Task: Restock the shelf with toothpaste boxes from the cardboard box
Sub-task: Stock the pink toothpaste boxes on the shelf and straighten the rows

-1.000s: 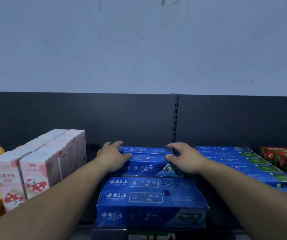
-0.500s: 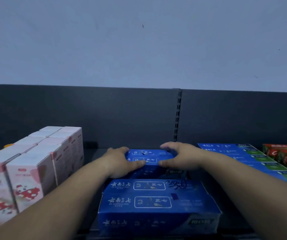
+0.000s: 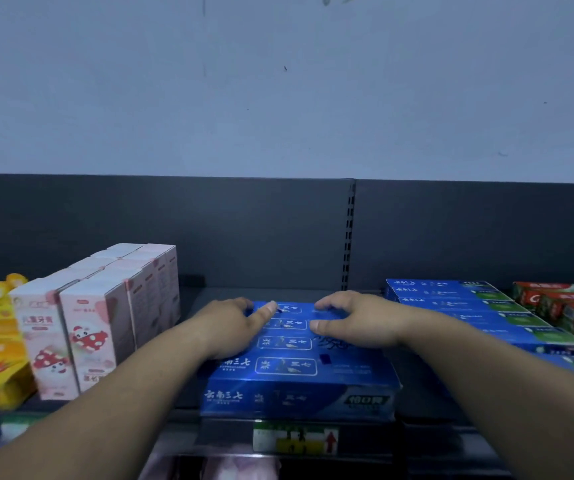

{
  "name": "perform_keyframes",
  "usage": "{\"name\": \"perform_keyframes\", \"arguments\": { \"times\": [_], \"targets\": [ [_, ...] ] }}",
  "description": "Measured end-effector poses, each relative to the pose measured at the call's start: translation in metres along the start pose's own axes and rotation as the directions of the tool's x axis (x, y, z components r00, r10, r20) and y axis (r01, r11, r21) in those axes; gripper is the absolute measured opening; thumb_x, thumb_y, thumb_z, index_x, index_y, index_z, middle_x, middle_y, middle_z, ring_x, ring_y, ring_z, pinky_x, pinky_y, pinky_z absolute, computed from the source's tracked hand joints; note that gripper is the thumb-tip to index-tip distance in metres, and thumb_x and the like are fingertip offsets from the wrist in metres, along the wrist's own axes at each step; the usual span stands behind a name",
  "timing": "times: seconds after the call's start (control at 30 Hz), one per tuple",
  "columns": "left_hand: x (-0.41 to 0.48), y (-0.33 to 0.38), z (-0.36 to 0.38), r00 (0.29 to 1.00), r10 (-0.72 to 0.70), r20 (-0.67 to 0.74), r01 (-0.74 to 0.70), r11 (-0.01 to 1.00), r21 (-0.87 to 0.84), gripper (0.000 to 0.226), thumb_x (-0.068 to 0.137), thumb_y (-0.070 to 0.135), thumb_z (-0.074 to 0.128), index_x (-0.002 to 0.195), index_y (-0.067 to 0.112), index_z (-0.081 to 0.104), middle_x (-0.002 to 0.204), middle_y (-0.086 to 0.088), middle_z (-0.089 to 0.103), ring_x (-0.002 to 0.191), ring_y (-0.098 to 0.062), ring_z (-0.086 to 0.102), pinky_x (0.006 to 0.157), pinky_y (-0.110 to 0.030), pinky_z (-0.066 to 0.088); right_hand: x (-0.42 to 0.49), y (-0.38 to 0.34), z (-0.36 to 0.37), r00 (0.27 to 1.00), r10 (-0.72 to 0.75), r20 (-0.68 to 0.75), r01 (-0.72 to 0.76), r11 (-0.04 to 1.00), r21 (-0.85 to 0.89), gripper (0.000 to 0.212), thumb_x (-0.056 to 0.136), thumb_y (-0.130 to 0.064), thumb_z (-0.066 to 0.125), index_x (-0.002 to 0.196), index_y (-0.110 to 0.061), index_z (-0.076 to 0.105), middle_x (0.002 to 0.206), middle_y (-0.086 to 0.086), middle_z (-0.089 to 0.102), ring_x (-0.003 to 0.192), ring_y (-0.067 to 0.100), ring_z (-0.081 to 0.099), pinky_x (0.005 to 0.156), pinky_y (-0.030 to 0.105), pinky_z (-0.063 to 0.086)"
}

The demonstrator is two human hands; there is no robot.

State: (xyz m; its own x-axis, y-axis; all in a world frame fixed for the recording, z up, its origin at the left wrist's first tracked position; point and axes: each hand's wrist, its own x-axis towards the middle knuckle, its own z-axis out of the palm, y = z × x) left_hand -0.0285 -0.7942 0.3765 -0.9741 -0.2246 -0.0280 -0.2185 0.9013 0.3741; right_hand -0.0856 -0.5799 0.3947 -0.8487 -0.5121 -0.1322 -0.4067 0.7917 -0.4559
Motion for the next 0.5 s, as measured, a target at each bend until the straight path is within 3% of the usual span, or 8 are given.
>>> {"name": "perform_keyframes", "arguments": {
  "times": [0.17, 0.33, 0.5],
  "targets": [
    [-0.017, -0.002, 0.004, 0.995, -0.042, -0.086, 0.032, 0.992, -0.121, 0.063, 0.096, 0.058, 0.032, 0.145, 0.019, 0.039, 0.147, -0.004, 0.044, 0.134, -0.022, 0.041, 0.106, -0.025, 0.030, -0.019, 0.011, 0.011, 0.999, 0.010, -0.047, -0.002, 0.987, 0.162, 0.061, 0.094, -0.059, 0.046, 0.150, -0.039, 0.028, 0.158, -0.011, 0.026, 0.143, 0.013, 0.029, 0.115, 0.029, 0.023],
    [-0.025, 0.002, 0.005, 0.991, -0.075, -0.115, 0.051, 0.980, -0.192, 0.061, 0.097, 0.055, 0.034, 0.146, 0.018, 0.037, 0.149, -0.005, 0.041, 0.136, -0.023, 0.039, 0.107, -0.026, 0.029, -0.021, 0.013, 0.036, 0.994, -0.007, -0.111, 0.030, 0.977, 0.210, 0.069, 0.096, -0.058, 0.041, 0.154, -0.035, 0.014, 0.163, -0.010, -0.001, 0.149, 0.014, 0.010, 0.118, 0.032, 0.013],
    [-0.031, 0.001, 0.002, 0.992, -0.072, -0.105, 0.055, 0.986, -0.158, 0.060, 0.097, 0.053, 0.039, 0.146, 0.019, 0.037, 0.149, -0.006, 0.042, 0.135, -0.023, 0.040, 0.105, -0.026, 0.030, -0.019, 0.010, 0.043, 0.986, 0.005, -0.169, 0.036, 0.971, 0.237, 0.071, 0.095, -0.058, 0.043, 0.154, -0.030, 0.016, 0.163, -0.009, 0.000, 0.150, 0.013, 0.005, 0.117, 0.032, 0.013]
  ]
}}
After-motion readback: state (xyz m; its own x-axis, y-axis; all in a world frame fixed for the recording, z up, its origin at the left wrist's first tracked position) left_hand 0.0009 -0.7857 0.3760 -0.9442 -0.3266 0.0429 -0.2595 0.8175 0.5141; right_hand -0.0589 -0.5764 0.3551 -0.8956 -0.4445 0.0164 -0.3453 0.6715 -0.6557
